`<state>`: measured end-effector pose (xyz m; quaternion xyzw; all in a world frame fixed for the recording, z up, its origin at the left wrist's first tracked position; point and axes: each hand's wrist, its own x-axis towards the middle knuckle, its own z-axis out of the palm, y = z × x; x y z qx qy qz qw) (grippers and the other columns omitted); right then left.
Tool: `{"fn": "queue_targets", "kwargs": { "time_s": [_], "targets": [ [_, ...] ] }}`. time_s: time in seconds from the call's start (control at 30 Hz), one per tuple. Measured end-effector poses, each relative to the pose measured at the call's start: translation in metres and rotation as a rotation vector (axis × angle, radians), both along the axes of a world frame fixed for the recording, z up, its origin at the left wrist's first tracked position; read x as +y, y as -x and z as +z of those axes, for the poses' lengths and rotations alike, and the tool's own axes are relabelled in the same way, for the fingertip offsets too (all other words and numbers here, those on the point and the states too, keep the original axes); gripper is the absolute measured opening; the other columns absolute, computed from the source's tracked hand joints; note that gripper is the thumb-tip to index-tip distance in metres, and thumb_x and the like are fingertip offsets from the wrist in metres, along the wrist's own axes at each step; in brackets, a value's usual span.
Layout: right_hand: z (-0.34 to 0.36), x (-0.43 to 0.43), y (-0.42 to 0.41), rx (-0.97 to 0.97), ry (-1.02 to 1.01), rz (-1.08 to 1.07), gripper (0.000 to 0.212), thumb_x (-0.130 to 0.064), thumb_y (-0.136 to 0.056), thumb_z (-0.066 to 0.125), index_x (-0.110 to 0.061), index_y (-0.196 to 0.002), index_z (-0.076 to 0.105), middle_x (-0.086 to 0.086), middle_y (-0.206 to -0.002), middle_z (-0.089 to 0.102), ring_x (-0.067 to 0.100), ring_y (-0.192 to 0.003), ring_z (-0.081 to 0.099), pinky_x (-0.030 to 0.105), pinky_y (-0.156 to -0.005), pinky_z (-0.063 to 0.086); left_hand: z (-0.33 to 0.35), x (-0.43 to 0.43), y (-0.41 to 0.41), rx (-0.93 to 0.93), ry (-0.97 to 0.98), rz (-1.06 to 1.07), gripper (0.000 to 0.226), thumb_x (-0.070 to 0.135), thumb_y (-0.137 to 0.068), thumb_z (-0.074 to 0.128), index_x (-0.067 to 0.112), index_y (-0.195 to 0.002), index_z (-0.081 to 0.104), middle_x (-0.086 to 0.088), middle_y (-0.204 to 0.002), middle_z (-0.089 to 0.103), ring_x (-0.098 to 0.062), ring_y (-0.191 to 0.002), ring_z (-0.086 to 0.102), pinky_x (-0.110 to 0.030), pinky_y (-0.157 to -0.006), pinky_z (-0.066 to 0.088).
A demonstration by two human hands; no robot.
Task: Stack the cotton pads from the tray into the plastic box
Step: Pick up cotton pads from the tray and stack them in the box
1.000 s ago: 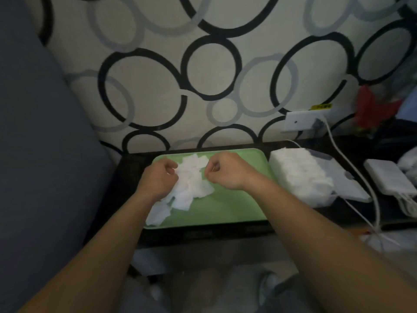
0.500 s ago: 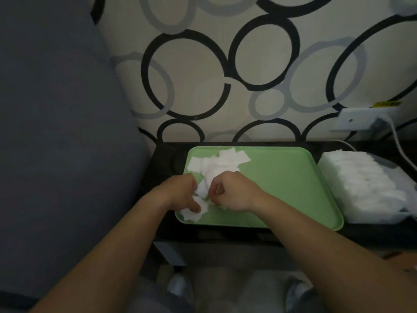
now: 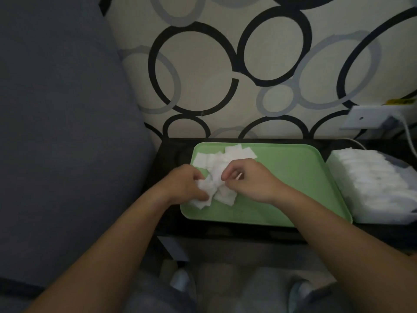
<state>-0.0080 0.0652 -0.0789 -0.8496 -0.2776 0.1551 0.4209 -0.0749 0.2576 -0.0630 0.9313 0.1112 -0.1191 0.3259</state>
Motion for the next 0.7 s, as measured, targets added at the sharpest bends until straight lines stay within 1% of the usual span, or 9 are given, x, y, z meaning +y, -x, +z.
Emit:
{"fn": "queue_targets", "kwargs": {
  "time_s": [0.07, 0.17, 0.27, 0.33, 0.4, 0.47, 0.57, 0.63, 0.7],
  "targets": [
    [0.006, -0.002, 0.004, 0.07, -0.111, 0.018, 0.014, -0.008, -0.084, 0.069, -0.021, -0.091, 0.069, -0.002, -0.089, 0.065, -0.002, -0.063, 0.057, 0.015, -0.059, 0.043, 0.006, -0.002, 0.0, -0.101, 0.228, 0.067, 0.03, 0.018, -0.075, 0.086, 0.014, -0.102, 0.073, -0.004, -0.095, 0.072, -0.024, -0.09, 0.069, -0.038, -0.082, 0.059],
    [0.013, -0.003, 0.01, 0.169, -0.266, 0.017, 0.015, -0.01, -0.085, 0.073, -0.015, -0.097, 0.065, 0.008, -0.097, 0.068, 0.015, -0.072, 0.063, 0.029, -0.063, 0.05, 0.01, -0.011, 0.0, -0.145, 0.541, 0.12, 0.027, 0.014, -0.077, 0.084, 0.013, -0.102, 0.073, -0.012, -0.101, 0.075, -0.028, -0.097, 0.072, -0.044, -0.086, 0.06],
    [0.018, -0.004, 0.01, 0.153, -0.365, -0.062, 0.01, -0.01, -0.087, 0.072, -0.013, -0.094, 0.064, 0.009, -0.091, 0.07, 0.02, -0.074, 0.069, 0.034, -0.065, 0.053, 0.012, -0.021, -0.004, -0.123, 0.762, 0.149, 0.029, 0.013, -0.082, 0.08, 0.011, -0.109, 0.071, -0.011, -0.104, 0.075, -0.023, -0.096, 0.074, -0.038, -0.077, 0.062],
    [0.019, -0.007, 0.008, 0.161, -0.401, -0.103, 0.007, -0.009, -0.089, 0.071, -0.012, -0.09, 0.064, 0.009, -0.085, 0.07, 0.019, -0.071, 0.07, 0.032, -0.063, 0.053, 0.014, -0.024, -0.007, -0.1, 0.876, 0.171, 0.027, 0.01, -0.087, 0.074, 0.01, -0.113, 0.069, -0.01, -0.106, 0.075, -0.021, -0.096, 0.074, -0.03, -0.071, 0.06],
    [0.02, -0.012, 0.005, 0.177, -0.411, -0.135, 0.007, -0.01, -0.089, 0.071, -0.008, -0.092, 0.064, 0.013, -0.085, 0.071, 0.019, -0.07, 0.069, 0.031, -0.063, 0.055, 0.016, -0.026, -0.009, -0.077, 1.004, 0.192, 0.023, 0.008, -0.092, 0.066, 0.009, -0.115, 0.069, -0.01, -0.106, 0.075, -0.022, -0.097, 0.073, -0.029, -0.071, 0.06],
    [0.02, -0.017, 0.002, 0.194, -0.416, -0.164, 0.007, -0.01, -0.089, 0.071, -0.008, -0.093, 0.066, 0.014, -0.085, 0.072, 0.019, -0.07, 0.069, 0.032, -0.065, 0.056, 0.017, -0.029, -0.011, -0.068, 1.131, 0.233, 0.023, 0.012, -0.095, 0.062, 0.006, -0.116, 0.069, -0.011, -0.106, 0.075, -0.025, -0.096, 0.074, -0.032, -0.073, 0.061],
    [0.02, -0.022, -0.001, 0.22, -0.426, -0.179, 0.008, -0.009, -0.089, 0.071, -0.011, -0.096, 0.068, 0.009, -0.082, 0.072, 0.017, -0.07, 0.069, 0.029, -0.064, 0.056, 0.016, -0.03, -0.013, -0.063, 1.188, 0.267, 0.024, 0.017, -0.098, 0.059, 0.006, -0.118, 0.067, -0.012, -0.106, 0.076, -0.026, -0.094, 0.075, -0.033, -0.072, 0.062],
    [0.021, -0.023, -0.002, 0.251, -0.451, -0.178, 0.008, -0.008, -0.09, 0.069, -0.013, -0.096, 0.07, 0.005, -0.08, 0.069, 0.016, -0.071, 0.068, 0.029, -0.063, 0.055, 0.014, -0.03, -0.013, -0.059, 1.163, 0.27, 0.023, 0.019, -0.099, 0.058, 0.009, -0.119, 0.067, -0.011, -0.106, 0.076, -0.025, -0.093, 0.075, -0.031, -0.07, 0.061],
    [0.023, -0.025, -0.003, 0.291, -0.498, -0.198, 0.008, -0.006, -0.091, 0.067, -0.012, -0.094, 0.071, 0.007, -0.081, 0.068, 0.017, -0.073, 0.066, 0.031, -0.065, 0.054, 0.013, -0.03, -0.014, -0.065, 1.125, 0.284, 0.022, 0.02, -0.1, 0.058, 0.011, -0.118, 0.066, -0.01, -0.105, 0.076, -0.024, -0.09, 0.075, -0.029, -0.064, 0.06]
  ]
}}
